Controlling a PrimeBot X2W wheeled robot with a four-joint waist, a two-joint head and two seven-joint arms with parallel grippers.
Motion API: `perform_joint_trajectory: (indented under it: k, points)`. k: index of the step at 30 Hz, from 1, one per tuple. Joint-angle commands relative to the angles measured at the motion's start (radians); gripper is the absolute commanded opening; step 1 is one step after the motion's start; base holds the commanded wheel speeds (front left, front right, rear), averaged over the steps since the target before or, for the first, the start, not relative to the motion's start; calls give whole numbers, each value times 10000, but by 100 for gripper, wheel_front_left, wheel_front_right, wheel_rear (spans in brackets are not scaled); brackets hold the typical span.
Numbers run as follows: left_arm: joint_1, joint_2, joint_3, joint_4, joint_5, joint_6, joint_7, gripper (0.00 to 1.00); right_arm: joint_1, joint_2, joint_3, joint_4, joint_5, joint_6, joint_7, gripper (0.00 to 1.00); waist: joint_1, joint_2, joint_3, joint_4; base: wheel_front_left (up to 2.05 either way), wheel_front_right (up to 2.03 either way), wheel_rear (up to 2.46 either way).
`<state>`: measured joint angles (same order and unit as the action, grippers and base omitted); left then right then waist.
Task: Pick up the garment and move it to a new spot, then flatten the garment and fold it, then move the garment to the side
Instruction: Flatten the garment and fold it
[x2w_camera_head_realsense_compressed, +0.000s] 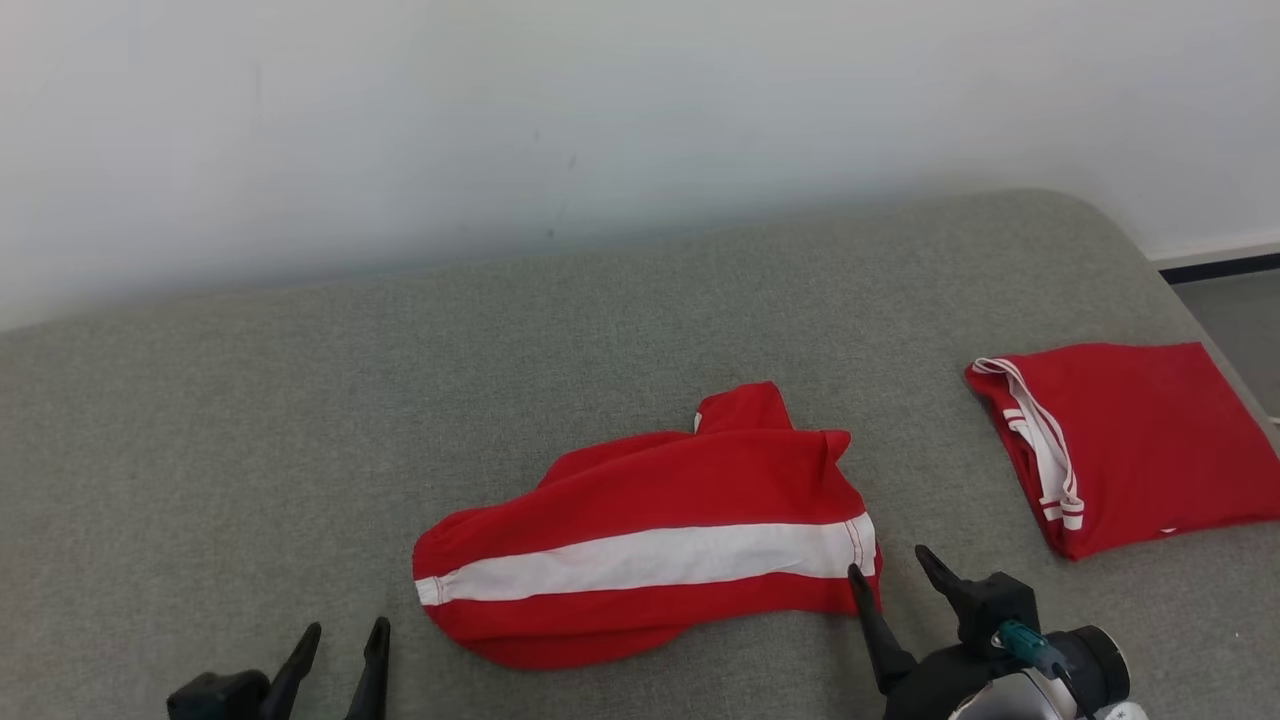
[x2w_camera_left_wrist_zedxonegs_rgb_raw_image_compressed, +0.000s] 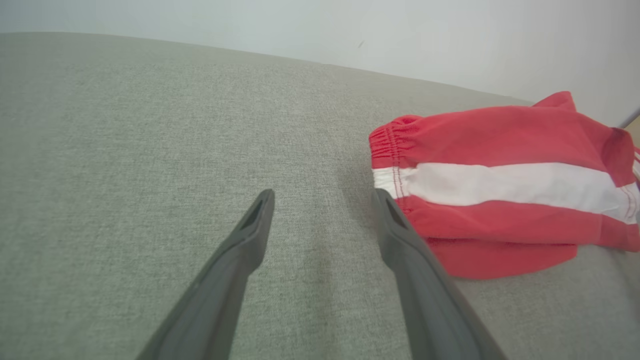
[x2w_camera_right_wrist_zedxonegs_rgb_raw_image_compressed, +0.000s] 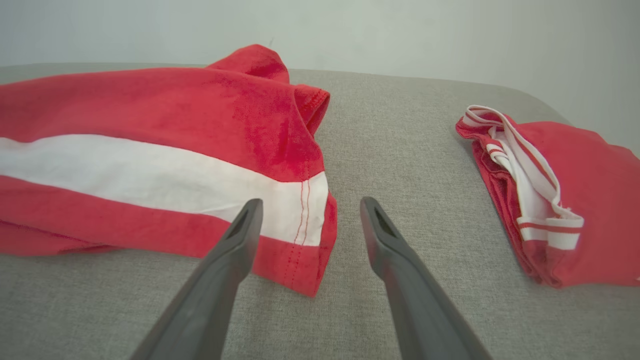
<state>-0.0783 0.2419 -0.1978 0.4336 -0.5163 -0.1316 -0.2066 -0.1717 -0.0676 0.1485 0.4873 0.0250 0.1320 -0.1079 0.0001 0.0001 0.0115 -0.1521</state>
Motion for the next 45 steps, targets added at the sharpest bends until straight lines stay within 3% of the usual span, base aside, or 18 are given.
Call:
perform_joint_trajectory:
  k: [1, 15, 16, 17, 18, 19, 26, 29, 33, 35, 37, 40, 41, 43, 45]
  points:
    - [-312, 135, -192, 104, -206, 20, 76, 100, -244, -38, 118, 179, -24, -26, 90, 100, -1, -1, 266, -135, 0, 0, 0]
    - [-1613, 1033, -2015, 508, -1880, 19, 468, 100, -1208, -33, 773, 975, 320, -26, -409, 100, -1, -1, 860, -357, 0, 0, 0]
    - [-1661, 1107, -2125, 515, -2000, 19, 426, 90, -1231, -42, 786, 1015, 333, -26, -447, 100, -1, -1, 873, -362, 0, 0, 0]
    - [-1702, 1162, -2221, 538, -2068, 19, 394, 66, -1254, -45, 790, 1040, 344, -26, -483, 100, -1, -1, 886, -367, 0, 0, 0]
    - [-1739, 1205, -2323, 561, -2138, 19, 363, 51, -1277, -47, 796, 1072, 353, -26, -520, 100, -1, -1, 897, -372, 0, 0, 0]
    - [-1769, 1243, -2424, 584, -2246, 19, 321, 46, -1302, -47, 799, 1106, 362, -26, -539, 100, -1, -1, 908, -376, 0, 0, 0]
    - [-2056, 1445, -3030, 675, -2733, 19, 232, 49, -1389, -27, 875, 1257, 386, -26, -668, 100, -1, -1, 992, -392, 0, 0, 0]
    - [-2197, 1515, -3305, 746, -2973, 19, 148, 75, -1469, -23, 920, 1299, 391, -26, -708, 100, -1, -1, 1015, -410, 0, 0, 0]
    - [-2377, 1651, -3745, 683, -3337, 19, 133, 75, -1515, -34, 951, 1342, 398, -26, -787, 100, -1, -1, 1022, -447, 0, 0, 0]
    - [-2438, 1740, -4005, 584, -3554, 19, 105, 68, -1521, -45, 966, 1373, 405, -26, -806, 100, -1, -1, 1018, -462, 0, 0, 0]
    - [-2513, 1859, -4191, 547, -3723, 19, 35, 50, -1519, -46, 985, 1394, 401, -26, -848, 100, -1, -1, 1008, -473, 0, 0, 0]
    - [-2580, 1961, -4434, 561, -3840, 19, -83, 40, -1482, -27, 1016, 1421, 397, -26, -865, 100, -1, -1, 978, -480, 0, 0, 0]
    - [-2593, 1992, -4511, 584, -3867, 19, -137, 30, -1467, -22, 1031, 1431, 406, -26, -868, 100, -1, -1, 962, -481, 0, 0, 0]
    - [-2589, 2042, -4641, 601, -3933, 19, -217, 0, -1452, -16, 1046, 1461, 426, -26, -867, 100, -1, -1, 932, -475, 0, 0, 0]
    - [-2509, 2071, -4775, 585, -3984, 19, -291, 0, -1453, -37, 1035, 1489, 439, -26, -836, 100, -1, -1, 901, -455, 0, 0, 0]
